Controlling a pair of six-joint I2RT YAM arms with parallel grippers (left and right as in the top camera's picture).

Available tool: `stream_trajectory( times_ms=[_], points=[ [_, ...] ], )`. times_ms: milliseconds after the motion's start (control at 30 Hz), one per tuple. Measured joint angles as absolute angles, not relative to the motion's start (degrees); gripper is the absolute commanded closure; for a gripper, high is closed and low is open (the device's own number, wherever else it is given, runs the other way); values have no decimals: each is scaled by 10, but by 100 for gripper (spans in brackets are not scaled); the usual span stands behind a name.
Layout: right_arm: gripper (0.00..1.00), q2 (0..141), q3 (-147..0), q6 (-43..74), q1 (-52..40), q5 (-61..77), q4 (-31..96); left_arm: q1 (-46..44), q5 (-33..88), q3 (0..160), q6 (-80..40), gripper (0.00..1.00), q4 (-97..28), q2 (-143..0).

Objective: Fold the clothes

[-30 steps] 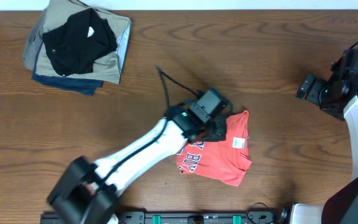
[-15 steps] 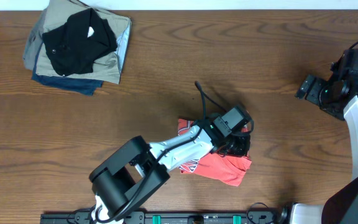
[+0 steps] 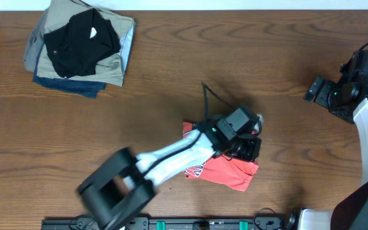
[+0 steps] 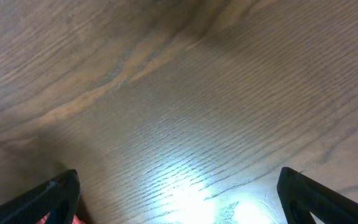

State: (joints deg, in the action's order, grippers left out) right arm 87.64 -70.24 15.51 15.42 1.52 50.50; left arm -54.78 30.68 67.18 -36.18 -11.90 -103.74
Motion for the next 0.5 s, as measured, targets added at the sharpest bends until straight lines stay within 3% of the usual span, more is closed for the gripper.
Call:
stream_trajectory(
  times_ms=[200, 500],
  points=[
    [1, 876, -702, 155, 154, 15, 505, -528, 237, 673, -345, 93, -188, -945],
    [1, 876, -702, 155, 154, 15, 505, -516, 204, 673, -343, 93, -186, -1036]
  ],
)
